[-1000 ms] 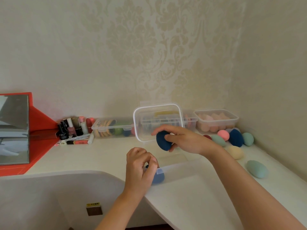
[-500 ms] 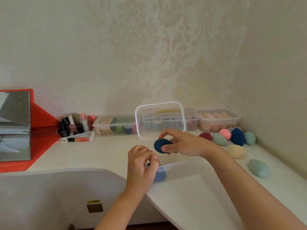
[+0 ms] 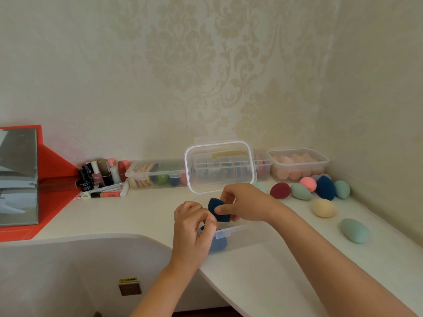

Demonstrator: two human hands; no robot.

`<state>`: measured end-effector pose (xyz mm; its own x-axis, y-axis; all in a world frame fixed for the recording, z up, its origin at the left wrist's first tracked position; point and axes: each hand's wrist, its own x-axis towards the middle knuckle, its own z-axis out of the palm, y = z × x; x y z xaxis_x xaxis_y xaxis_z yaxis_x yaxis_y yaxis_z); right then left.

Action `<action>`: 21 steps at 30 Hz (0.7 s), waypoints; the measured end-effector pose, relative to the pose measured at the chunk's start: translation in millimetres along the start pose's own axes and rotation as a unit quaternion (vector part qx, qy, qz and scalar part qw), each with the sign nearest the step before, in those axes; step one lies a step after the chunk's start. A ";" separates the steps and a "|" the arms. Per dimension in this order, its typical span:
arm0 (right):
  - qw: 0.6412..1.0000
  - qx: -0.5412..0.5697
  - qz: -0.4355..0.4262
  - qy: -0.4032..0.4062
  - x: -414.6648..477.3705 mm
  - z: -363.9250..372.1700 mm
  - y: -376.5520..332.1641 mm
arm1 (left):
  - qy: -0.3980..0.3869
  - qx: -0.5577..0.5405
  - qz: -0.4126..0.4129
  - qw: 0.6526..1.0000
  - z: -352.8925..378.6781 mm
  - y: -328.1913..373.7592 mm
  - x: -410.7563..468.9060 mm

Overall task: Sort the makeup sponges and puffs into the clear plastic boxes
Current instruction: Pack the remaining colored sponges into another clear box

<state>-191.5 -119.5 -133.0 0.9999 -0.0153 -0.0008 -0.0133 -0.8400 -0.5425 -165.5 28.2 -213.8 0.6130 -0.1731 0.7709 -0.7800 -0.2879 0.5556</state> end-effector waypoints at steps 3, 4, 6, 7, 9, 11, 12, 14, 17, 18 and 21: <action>1.000 -0.016 0.000 -0.018 0.2 4.6 -2.6 | -0.001 -0.004 -0.001 1.000 0.6 -0.2 0.0; 0.999 -0.022 -0.003 -0.025 -0.3 6.0 -3.9 | -0.001 -0.005 -0.001 1.000 1.0 -0.2 0.0; 0.999 -0.030 -0.005 -0.031 -1.1 8.1 -4.5 | -0.001 -0.005 0.001 1.000 1.6 -0.1 -0.3; 0.999 -0.037 -0.006 -0.031 -1.7 8.8 -4.5 | 0.000 -0.005 0.003 1.000 1.7 -0.3 -0.6; 0.998 -0.043 -0.009 -0.033 -3.7 8.3 -5.4 | 0.004 -0.005 0.004 1.000 1.8 -0.9 -1.1; 0.998 -0.013 -0.019 -0.065 -5.3 5.1 -6.4 | 0.006 -0.005 0.004 1.000 1.7 -0.6 -1.2; 0.996 0.006 -0.027 -0.089 -6.3 2.9 -6.6 | 0.005 -0.007 0.004 1.000 1.7 0.1 -1.2; 0.991 0.029 -0.037 -0.123 -7.0 -0.4 -6.2 | 0.005 -0.006 0.005 1.000 1.7 1.7 -0.9; 0.996 0.017 -0.043 -0.082 -4.2 2.7 -5.5 | 0.005 0.000 0.009 1.000 1.2 2.2 -1.0; 0.997 0.003 -0.045 -0.061 -3.4 5.2 -6.7 | 0.003 -0.001 0.009 1.000 0.9 2.0 -1.0; 0.997 -0.009 -0.061 -0.048 -1.7 10.0 -9.7 | -0.005 -0.005 0.012 1.000 -0.5 1.5 -1.0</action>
<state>-193.0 -105.9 -136.1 0.9901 0.1396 -0.0171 0.1097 -0.8425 -0.5275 -167.4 28.3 -213.6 0.5949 -0.1897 0.7811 -0.7960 -0.2743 0.5396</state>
